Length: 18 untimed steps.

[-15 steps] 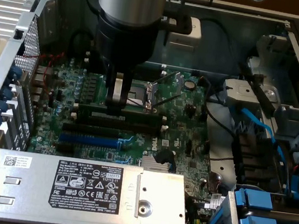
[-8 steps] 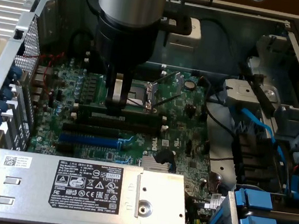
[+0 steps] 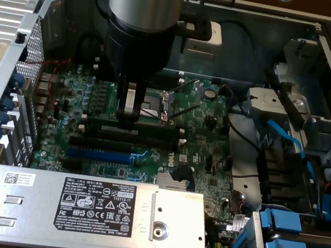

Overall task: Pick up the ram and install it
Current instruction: 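Insert the ram into the slot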

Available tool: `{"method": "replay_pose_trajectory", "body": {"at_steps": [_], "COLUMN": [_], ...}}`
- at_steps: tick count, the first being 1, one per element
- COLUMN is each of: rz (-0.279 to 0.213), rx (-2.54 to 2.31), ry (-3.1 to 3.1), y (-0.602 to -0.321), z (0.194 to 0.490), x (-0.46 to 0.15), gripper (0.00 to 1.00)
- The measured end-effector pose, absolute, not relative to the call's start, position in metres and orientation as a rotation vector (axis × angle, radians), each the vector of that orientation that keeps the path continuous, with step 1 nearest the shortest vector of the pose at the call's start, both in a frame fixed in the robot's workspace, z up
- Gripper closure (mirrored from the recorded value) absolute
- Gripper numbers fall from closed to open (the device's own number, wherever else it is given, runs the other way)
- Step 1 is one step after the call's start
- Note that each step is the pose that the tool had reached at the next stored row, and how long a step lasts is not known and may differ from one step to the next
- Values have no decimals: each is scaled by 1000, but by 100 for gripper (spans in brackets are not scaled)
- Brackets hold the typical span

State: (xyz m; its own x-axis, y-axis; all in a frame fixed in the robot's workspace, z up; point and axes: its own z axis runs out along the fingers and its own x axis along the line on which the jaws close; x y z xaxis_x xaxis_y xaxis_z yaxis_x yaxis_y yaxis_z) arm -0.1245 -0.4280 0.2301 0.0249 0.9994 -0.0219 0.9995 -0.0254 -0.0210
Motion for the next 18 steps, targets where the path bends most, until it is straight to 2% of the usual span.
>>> {"method": "replay_pose_trajectory", "body": {"at_steps": [14, 15, 18], "rz": [-48, -48, -48], "rx": [2249, 2249, 2249], "ry": [2193, 2193, 2193], "y": [-428, -428, -428], "z": [230, 230, 230], "x": [-124, -124, -124], "gripper": [87, 80, 80]}}
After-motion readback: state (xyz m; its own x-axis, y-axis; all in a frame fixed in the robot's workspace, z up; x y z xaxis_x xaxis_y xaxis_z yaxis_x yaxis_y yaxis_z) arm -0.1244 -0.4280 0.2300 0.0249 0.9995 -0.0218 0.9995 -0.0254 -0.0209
